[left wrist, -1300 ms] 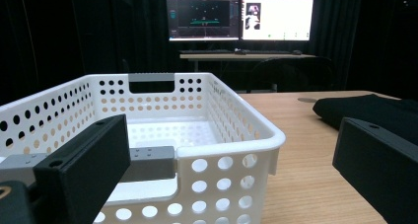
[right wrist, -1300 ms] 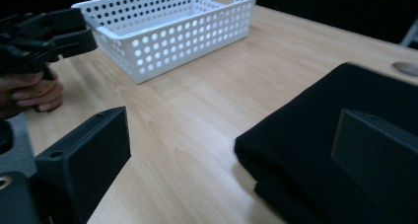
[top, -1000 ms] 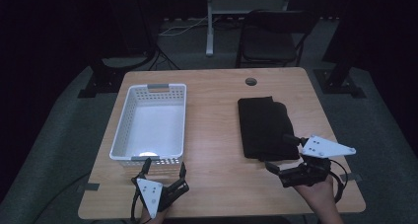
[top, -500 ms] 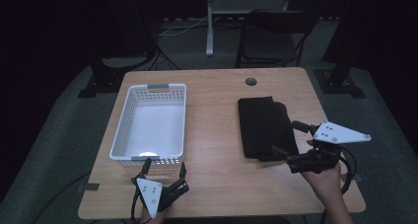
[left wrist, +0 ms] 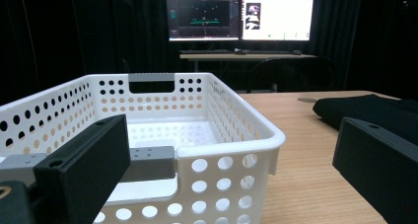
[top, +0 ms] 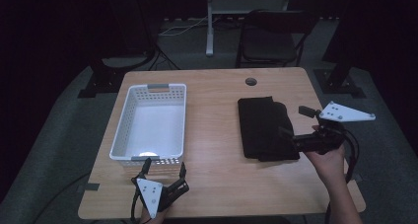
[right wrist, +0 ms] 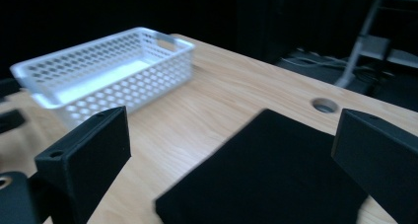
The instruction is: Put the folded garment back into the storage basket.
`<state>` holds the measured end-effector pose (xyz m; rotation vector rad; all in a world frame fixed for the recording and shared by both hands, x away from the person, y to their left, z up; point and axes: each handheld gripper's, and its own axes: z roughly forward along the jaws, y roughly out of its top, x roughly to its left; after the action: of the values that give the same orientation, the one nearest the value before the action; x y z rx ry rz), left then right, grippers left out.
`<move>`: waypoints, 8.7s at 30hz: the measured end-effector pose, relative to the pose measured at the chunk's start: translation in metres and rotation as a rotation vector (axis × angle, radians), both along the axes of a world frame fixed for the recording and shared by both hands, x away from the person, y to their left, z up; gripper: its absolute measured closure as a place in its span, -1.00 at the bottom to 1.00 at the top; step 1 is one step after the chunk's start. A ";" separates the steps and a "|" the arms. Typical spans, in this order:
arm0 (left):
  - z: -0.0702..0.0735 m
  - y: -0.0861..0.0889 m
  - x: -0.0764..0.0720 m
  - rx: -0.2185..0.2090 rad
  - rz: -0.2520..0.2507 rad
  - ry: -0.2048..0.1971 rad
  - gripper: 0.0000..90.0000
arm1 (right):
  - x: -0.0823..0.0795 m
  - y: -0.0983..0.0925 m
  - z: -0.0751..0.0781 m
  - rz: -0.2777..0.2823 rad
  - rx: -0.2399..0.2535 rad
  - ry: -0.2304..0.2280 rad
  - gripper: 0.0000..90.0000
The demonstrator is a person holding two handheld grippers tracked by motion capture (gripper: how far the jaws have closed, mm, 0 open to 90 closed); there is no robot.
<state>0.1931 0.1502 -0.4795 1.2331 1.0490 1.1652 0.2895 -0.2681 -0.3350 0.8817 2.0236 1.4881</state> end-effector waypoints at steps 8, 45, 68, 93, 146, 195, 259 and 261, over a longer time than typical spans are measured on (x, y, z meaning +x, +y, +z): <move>0.000 0.000 0.000 -0.001 0.000 0.001 -0.95 | 0.034 -0.007 -0.005 -0.046 -0.022 0.064 -0.97; 0.000 0.000 0.000 0.001 0.000 0.002 -0.95 | 0.126 -0.024 -0.072 -0.142 -0.037 0.363 -0.97; 0.000 0.000 0.000 0.001 0.000 0.001 -0.95 | 0.150 -0.022 -0.107 -0.142 -0.051 0.506 -0.97; 0.000 0.000 0.000 0.000 0.000 0.001 -0.95 | 0.149 -0.002 -0.115 -0.141 -0.230 0.517 -0.68; 0.000 0.000 0.000 0.001 0.000 0.002 -0.95 | 0.118 -0.014 -0.059 -0.022 0.155 0.525 0.52; 0.000 0.000 0.000 0.001 -0.001 0.003 -0.95 | 0.111 0.050 -0.006 0.104 0.245 0.407 0.53; 0.000 0.001 -0.001 -0.002 -0.011 -0.003 -0.95 | 0.139 0.231 0.025 0.378 0.251 0.439 0.53; 0.000 0.001 -0.001 -0.002 -0.011 -0.003 -0.95 | 0.140 0.236 0.024 0.382 0.252 0.440 0.53</move>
<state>0.1925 0.1508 -0.4798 1.2333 1.0399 1.1574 0.4290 -0.0317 -0.3107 1.0365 2.4637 1.9242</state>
